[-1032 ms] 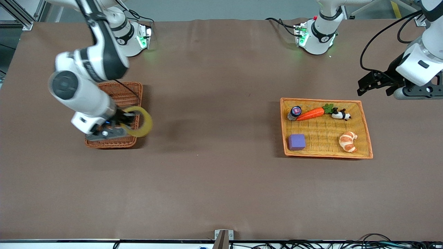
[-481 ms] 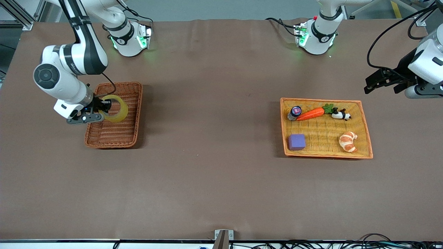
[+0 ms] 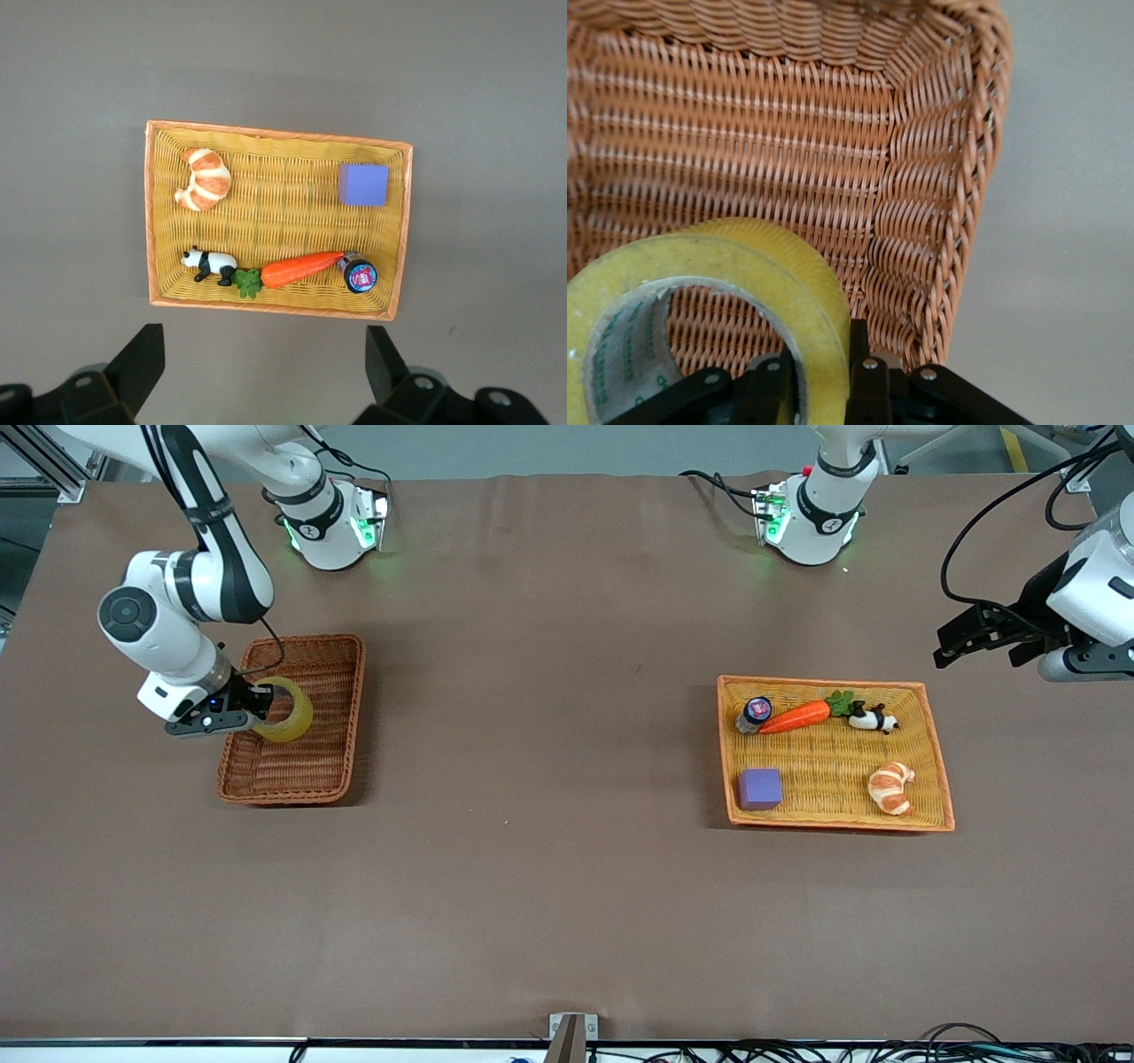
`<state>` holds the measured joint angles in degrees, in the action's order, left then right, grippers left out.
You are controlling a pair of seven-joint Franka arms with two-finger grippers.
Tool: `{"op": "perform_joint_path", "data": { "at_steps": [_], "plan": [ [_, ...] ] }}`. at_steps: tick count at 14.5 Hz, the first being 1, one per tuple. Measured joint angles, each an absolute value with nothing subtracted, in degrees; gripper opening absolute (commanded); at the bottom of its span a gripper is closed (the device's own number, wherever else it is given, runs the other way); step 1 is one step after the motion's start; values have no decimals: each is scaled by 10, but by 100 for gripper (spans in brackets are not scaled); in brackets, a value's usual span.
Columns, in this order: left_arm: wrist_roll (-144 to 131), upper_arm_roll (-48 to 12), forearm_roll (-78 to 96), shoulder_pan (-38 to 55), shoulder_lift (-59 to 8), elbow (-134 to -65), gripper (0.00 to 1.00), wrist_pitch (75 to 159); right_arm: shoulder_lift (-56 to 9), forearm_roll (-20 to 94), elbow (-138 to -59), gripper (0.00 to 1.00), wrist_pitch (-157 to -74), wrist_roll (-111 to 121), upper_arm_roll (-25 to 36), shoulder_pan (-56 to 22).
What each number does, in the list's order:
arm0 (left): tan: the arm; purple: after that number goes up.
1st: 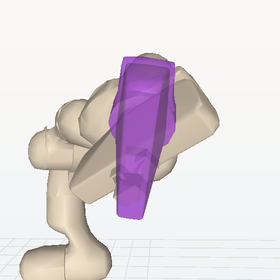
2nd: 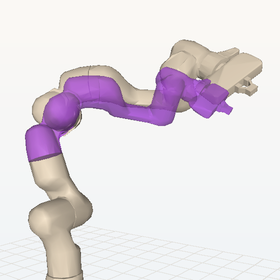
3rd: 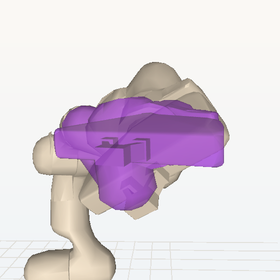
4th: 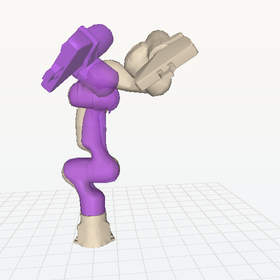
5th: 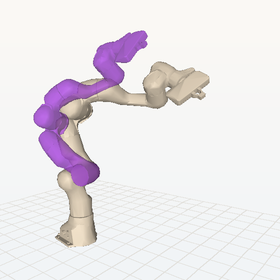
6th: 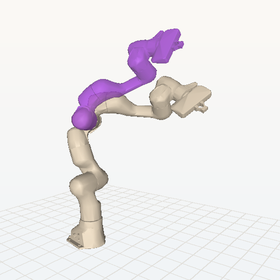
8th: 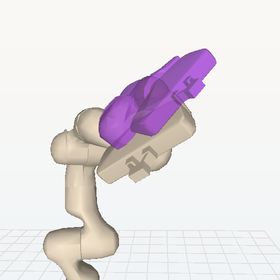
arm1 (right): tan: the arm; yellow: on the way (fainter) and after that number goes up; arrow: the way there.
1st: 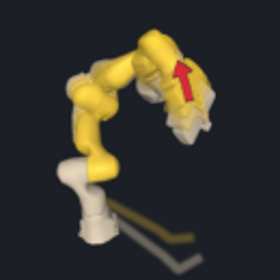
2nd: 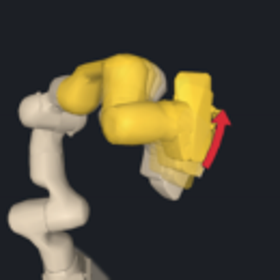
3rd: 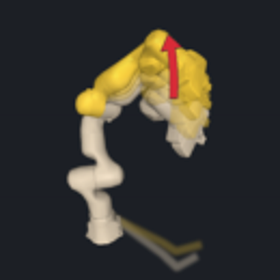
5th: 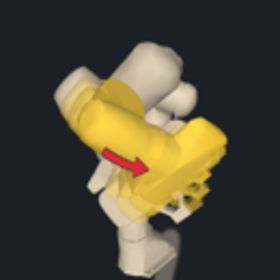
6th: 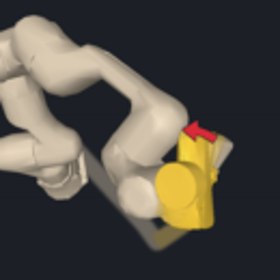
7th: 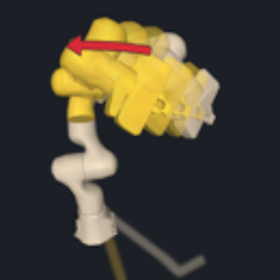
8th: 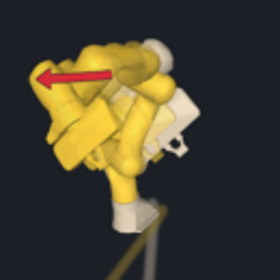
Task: Move tape to another basket
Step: 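Carry the tape roll into the wicker basket and lower it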
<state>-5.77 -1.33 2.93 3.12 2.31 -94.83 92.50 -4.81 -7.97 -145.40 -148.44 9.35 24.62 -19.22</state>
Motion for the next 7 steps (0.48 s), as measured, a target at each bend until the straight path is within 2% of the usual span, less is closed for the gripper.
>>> {"op": "perform_joint_path", "data": {
  "at_steps": [5, 6, 7],
  "plan": [
    [-58, -13, 29, 31, 22, -946, 100, 926, -75, -79, -1454, 13, -1494, 93, 240, -205],
    [-58, -13, 29, 31, 22, -946, 100, 926, -77, -79, -1454, 21, -1494, 93, 239, -209],
    [-58, -13, 29, 31, 22, -946, 100, 926, -80, -79, -1454, 23, -1494, 93, 239, -213]
  ]
}}
